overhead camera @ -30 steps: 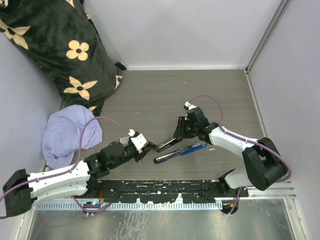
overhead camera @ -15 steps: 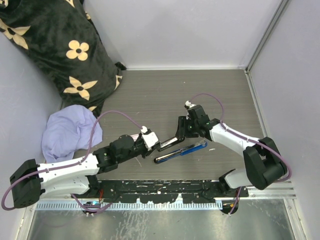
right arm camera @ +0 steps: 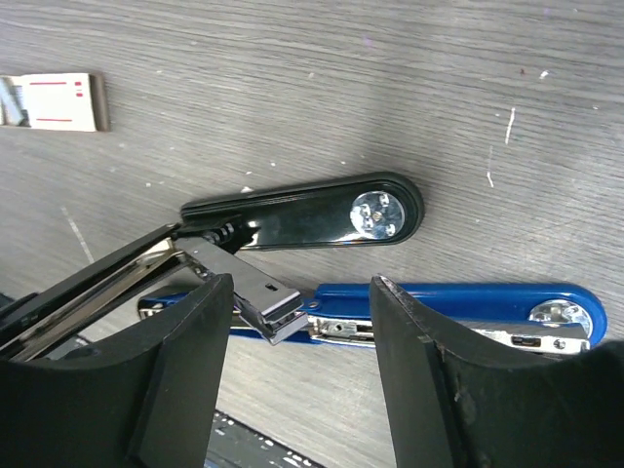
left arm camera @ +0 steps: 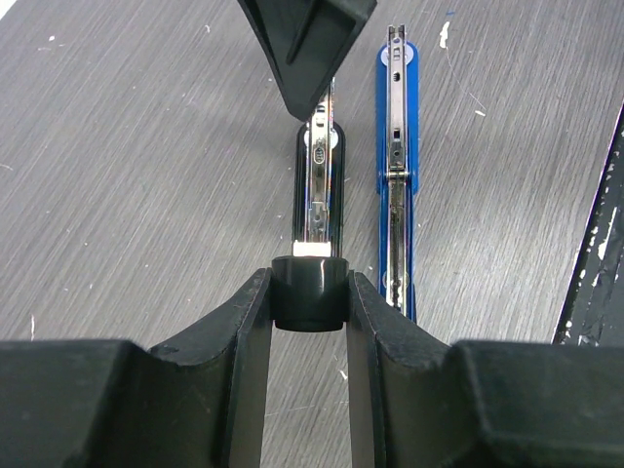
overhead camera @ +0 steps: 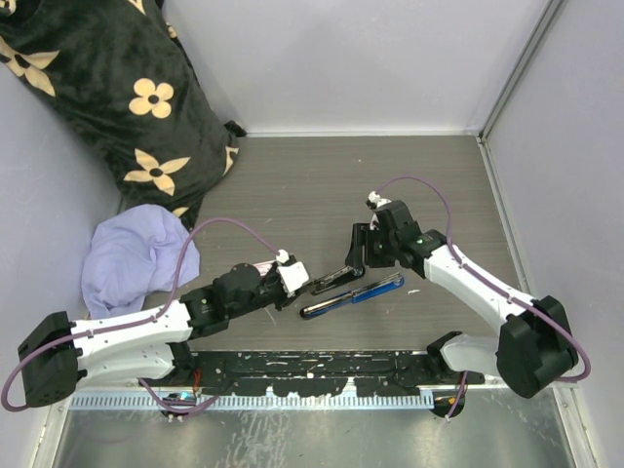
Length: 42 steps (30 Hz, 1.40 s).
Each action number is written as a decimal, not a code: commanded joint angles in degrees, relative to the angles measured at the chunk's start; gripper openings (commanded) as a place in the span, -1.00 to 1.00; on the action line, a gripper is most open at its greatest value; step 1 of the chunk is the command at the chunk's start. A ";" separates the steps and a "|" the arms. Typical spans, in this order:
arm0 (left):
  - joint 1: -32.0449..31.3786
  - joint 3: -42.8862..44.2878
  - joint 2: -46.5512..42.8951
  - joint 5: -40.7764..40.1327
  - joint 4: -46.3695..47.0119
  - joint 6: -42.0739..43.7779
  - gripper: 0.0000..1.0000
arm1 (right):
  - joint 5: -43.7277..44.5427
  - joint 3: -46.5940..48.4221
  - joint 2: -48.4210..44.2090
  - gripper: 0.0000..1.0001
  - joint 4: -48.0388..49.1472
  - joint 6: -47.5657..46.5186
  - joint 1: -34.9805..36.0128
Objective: Load the staples into the stapler
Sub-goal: Open the stapler at the center of the board.
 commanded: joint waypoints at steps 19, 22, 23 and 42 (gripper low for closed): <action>0.35 3.54 4.28 -3.41 -4.11 3.02 -0.99 | -2.34 0.81 -0.80 -0.18 -9.12 -4.56 -0.80; 0.30 2.30 3.98 -4.59 -2.87 2.95 -1.00 | 0.23 0.15 0.53 -0.18 -10.17 -4.78 -0.80; 0.34 1.86 3.67 -4.65 -2.44 2.87 -0.99 | 0.62 0.12 1.00 -0.16 -10.20 -4.63 -0.79; 0.35 1.23 5.47 -1.41 1.86 2.17 -0.99 | 2.53 4.30 14.77 0.02 -9.26 -2.08 -0.74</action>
